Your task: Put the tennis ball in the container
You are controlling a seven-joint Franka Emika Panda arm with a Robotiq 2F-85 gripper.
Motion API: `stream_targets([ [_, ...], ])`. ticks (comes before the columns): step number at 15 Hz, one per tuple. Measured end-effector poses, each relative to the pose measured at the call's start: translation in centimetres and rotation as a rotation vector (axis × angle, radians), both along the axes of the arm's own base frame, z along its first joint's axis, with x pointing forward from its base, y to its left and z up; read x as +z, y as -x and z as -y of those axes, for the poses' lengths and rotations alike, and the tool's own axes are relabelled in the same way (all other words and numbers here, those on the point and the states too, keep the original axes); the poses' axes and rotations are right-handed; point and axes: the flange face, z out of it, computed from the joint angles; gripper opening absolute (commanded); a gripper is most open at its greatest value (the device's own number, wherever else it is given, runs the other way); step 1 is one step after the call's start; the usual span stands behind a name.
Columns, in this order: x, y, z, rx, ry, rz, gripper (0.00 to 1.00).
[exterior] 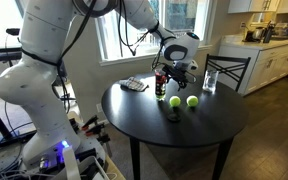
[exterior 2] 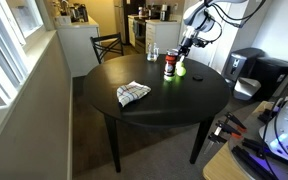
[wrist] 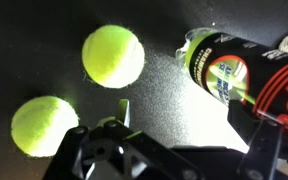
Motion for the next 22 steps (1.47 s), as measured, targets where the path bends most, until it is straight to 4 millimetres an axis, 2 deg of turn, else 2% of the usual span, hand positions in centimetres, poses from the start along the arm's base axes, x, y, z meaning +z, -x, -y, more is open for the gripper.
stream_targets([
  [4, -0.1, 0.8, 0.9, 0.076, 0.061, -0.092, 1.00],
  [8, -1.1, 1.0, 0.9, 0.125, 0.143, -0.114, 1.00],
  [16, -7.3, 1.0, 0.9, 0.121, 0.245, -0.038, 1.00],
  [19, -8.4, 1.0, 0.9, 0.121, 0.258, -0.028, 1.00],
  [22, -8.4, 0.9, 0.9, 0.117, 0.266, -0.013, 1.00],
])
